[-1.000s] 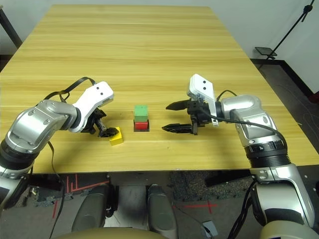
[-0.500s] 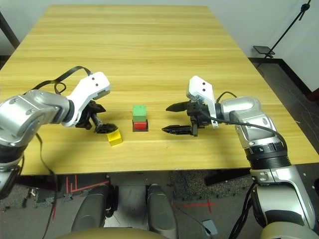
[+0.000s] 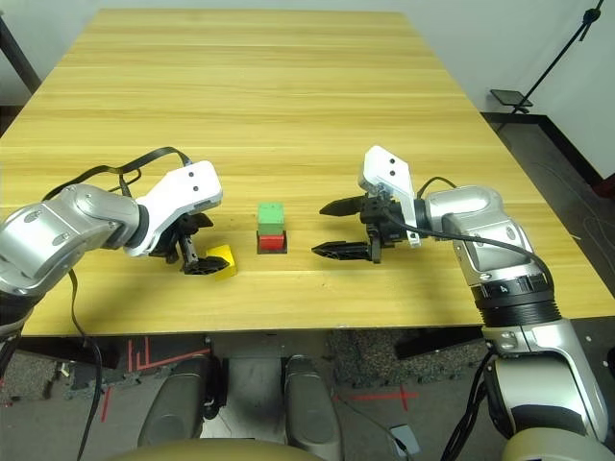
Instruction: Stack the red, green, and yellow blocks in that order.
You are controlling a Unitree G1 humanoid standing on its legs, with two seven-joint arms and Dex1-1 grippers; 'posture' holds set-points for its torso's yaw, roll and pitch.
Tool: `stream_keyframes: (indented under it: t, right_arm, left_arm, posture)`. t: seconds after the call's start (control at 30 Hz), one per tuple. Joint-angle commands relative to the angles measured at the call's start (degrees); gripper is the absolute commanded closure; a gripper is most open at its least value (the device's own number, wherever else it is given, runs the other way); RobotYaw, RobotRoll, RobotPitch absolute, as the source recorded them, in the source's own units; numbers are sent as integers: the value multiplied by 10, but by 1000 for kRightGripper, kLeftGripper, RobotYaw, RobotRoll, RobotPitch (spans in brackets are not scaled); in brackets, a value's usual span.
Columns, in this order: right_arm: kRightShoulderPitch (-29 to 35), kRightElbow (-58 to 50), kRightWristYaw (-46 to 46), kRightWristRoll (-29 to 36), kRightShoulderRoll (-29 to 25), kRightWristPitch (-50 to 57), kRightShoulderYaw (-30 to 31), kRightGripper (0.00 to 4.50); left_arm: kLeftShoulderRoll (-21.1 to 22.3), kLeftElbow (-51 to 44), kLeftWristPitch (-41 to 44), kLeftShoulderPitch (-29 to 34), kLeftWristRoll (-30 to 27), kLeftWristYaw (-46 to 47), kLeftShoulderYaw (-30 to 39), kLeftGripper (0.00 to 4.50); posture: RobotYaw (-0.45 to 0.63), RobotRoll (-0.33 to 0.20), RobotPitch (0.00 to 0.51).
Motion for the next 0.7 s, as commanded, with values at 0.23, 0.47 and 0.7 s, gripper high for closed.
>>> stream_keyframes:
  t: [0.23,0.47,0.7]
  right_arm:
    - [7,-15,-3,5,-11,14,-8,0]
    - [1,-10,-5,4,-11,15,-7,0]
    - [2,-7,-8,3,-11,11,-9,0]
  left_arm:
    - [-3,31,-40,22,25,-2,-32,31]
    - [-1,68,-89,44,60,-8,-57,31]
    - [19,54,-97,28,68,-41,-58,1596]
  posture:
    - [51,-87,115]
    - [49,-90,115]
    - [50,-86,111]
